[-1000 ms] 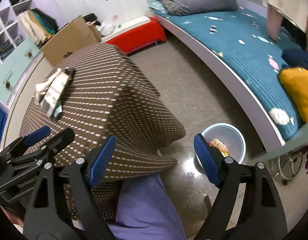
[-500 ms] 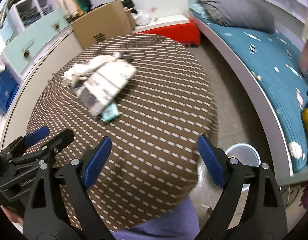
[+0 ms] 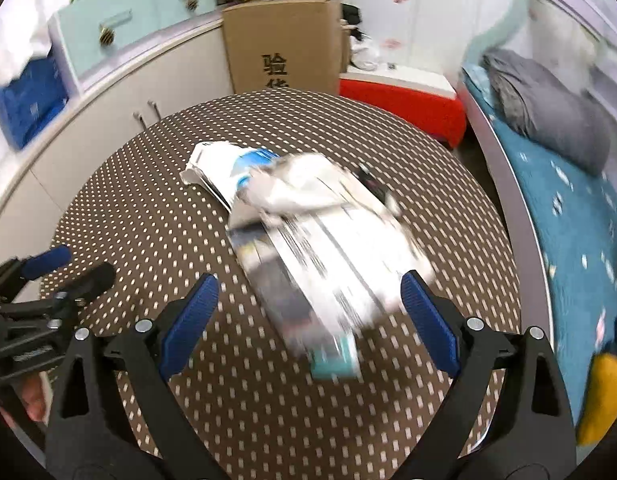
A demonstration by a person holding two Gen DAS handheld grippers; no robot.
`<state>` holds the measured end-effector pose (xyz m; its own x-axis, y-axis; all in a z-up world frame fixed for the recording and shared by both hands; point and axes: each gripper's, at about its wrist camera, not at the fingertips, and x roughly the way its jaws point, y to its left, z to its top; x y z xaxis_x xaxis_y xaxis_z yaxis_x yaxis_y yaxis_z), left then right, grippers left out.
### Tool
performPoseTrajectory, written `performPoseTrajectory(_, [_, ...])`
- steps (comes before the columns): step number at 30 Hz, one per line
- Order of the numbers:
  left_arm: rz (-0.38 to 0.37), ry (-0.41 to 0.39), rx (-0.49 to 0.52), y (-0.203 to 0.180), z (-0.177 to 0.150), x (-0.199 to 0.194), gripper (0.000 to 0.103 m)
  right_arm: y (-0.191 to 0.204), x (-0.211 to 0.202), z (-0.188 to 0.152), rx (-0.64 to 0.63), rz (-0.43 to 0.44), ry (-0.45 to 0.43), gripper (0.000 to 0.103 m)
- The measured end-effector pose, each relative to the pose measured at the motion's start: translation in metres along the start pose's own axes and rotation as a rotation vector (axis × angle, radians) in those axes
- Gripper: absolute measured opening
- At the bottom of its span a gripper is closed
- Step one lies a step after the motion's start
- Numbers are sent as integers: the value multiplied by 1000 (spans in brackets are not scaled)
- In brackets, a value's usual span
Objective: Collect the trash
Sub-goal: 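Grasp the newspaper bundle with right tool while left tool grasps blue-white tissue pack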
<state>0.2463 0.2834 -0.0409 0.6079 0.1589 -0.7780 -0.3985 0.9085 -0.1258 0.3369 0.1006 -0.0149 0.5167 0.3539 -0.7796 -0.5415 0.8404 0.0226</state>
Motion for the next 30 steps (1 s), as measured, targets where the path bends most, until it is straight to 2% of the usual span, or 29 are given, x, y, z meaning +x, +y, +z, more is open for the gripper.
performPoseTrajectory(5, [28,10,-66,30,8,8,87,22,32,18,-126,9,12,91])
performPoseTrajectory(8, [44,15,-83,39,6,9,87,29,55,24,-192,-39,24,90])
performPoseTrajectory(9, [46,17,-86,41,6,10,87,30,63,25,-214,-55,19,87])
performPoseTrajectory(10, [50,21,-90,43,5,10,87,30,66,25,-227,-66,22,76])
performPoseTrajectory(11, [51,25,-91,45,5,11,87,29,69,24,-234,-76,26,76])
performPoseTrajectory(12, [52,29,-91,47,5,12,87,26,68,24,-234,-73,26,67])
performPoseTrajectory(13, [53,33,-90,47,4,13,87,25,65,24,-232,-59,22,53])
performPoseTrajectory(16, [51,41,-91,45,3,16,87,23,45,24,-241,-50,-22,30])
performPoseTrajectory(21, [6,38,-63,29,8,20,87,3,14,32,-169,-22,-52,25])
performPoseTrajectory(30, [-81,35,65,-31,45,34,94,-56,-28,35,-44,-109,-118,23])
